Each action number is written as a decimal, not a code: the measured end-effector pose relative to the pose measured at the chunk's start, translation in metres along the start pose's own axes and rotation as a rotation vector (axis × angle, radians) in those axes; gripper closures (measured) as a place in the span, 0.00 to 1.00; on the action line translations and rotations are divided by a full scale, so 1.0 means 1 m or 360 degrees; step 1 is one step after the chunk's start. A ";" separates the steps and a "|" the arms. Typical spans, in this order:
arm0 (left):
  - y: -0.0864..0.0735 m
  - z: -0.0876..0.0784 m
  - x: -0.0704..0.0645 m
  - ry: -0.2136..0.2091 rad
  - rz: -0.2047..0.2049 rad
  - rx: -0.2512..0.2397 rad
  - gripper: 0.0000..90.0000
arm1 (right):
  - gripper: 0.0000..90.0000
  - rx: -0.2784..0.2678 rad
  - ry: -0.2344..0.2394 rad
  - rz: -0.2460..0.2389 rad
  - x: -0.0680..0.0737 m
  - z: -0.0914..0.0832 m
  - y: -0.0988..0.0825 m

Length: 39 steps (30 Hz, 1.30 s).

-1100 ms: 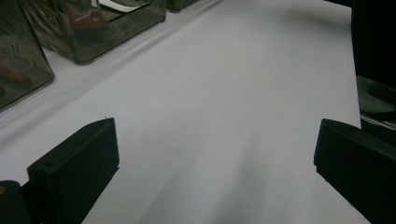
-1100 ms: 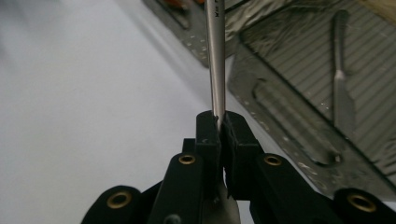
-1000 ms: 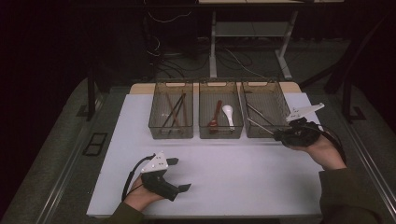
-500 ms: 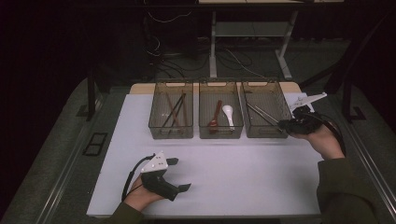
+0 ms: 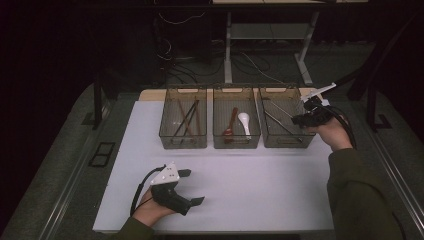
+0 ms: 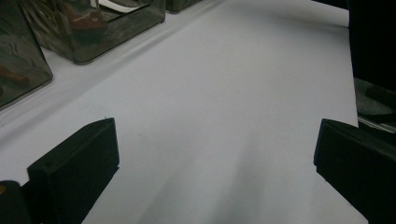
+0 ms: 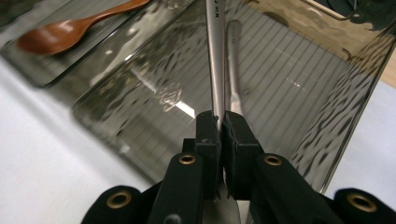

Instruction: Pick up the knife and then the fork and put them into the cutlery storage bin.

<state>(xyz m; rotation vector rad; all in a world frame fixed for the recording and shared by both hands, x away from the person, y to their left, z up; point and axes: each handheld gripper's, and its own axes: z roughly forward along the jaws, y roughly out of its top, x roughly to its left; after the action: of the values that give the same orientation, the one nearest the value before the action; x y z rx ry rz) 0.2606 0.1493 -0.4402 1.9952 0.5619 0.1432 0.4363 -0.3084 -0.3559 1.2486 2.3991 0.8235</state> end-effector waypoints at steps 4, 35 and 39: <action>0.000 0.000 0.000 -0.0003 0.0006 0.0002 0.00 | 0.94 0.0044 -0.0015 0.0047 -0.005 0.013 0.007; 0.000 -0.001 0.000 -0.0003 0.0003 0.0003 0.00 | 0.43 -0.0013 -0.0021 0.0128 -0.011 0.032 0.004; -0.001 -0.002 0.000 0.0007 -0.0002 -0.0001 0.00 | 0.36 -0.0107 0.0001 0.0165 -0.010 0.025 0.000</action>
<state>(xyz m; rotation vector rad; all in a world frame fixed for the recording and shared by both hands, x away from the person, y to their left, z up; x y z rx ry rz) 0.2595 0.1510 -0.4397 1.9945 0.5659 0.1472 0.4553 -0.3081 -0.3753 1.3556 2.3035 0.9265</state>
